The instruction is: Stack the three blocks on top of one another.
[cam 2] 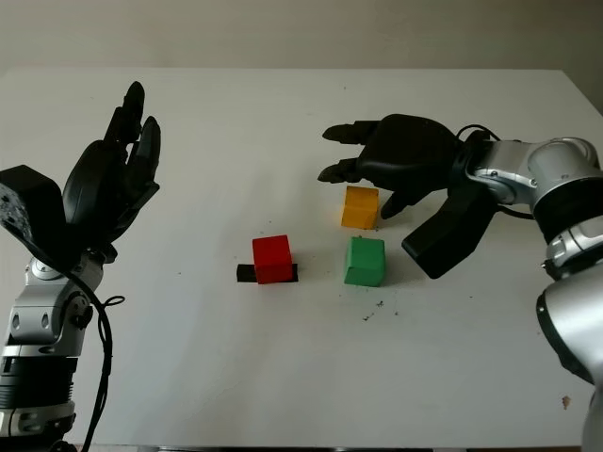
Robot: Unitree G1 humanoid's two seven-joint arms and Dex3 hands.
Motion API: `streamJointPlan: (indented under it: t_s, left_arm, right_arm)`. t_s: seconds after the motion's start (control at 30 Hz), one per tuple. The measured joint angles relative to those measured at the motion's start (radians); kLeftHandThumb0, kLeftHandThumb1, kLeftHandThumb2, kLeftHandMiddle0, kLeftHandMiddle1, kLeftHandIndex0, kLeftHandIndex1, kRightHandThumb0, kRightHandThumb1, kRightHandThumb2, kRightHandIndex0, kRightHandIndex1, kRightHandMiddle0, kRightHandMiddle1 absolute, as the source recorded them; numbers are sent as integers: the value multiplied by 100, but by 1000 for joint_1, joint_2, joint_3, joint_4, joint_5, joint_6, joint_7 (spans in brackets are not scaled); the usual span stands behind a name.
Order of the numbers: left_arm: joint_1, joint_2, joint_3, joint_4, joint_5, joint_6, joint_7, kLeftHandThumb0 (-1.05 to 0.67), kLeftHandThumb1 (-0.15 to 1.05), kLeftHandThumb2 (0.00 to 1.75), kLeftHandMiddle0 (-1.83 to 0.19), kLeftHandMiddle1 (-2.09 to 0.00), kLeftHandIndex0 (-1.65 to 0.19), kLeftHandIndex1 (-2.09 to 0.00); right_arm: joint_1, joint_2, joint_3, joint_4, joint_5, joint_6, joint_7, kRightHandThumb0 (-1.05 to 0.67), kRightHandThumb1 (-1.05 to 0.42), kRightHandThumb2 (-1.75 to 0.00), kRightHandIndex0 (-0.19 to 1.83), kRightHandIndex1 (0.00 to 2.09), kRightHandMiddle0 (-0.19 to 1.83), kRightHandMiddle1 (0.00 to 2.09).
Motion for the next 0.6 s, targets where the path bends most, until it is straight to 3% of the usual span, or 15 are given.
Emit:
streamJointPlan:
  t_s: [0.2, 0.47, 0.57, 0.6]
  left_arm:
    - [0, 0, 0, 0, 0, 0, -2, -63, 105, 65, 19, 0, 19, 0]
    - [0, 0, 0, 0, 0, 0, -2, -64, 105, 63, 19, 0, 19, 0]
    - [0, 0, 0, 0, -1, 0, -3, -64, 105, 61, 19, 0, 19, 0]
    - [0, 0, 0, 0, -2, 0, -4, -64, 105, 61, 19, 0, 19, 0]
  right_arm:
    - [0, 8, 22, 21, -3, 0, -41, -41, -91, -6, 12, 5, 49, 12]
    - [0, 17, 42, 44, -2, 9, -88, -39, -98, -6, 17, 7, 77, 35]
    - [0, 17, 45, 51, -2, 12, -102, -39, -99, -6, 19, 6, 51, 99]
    - [0, 17, 46, 54, -2, 12, -105, -39, -100, -6, 19, 6, 46, 111]
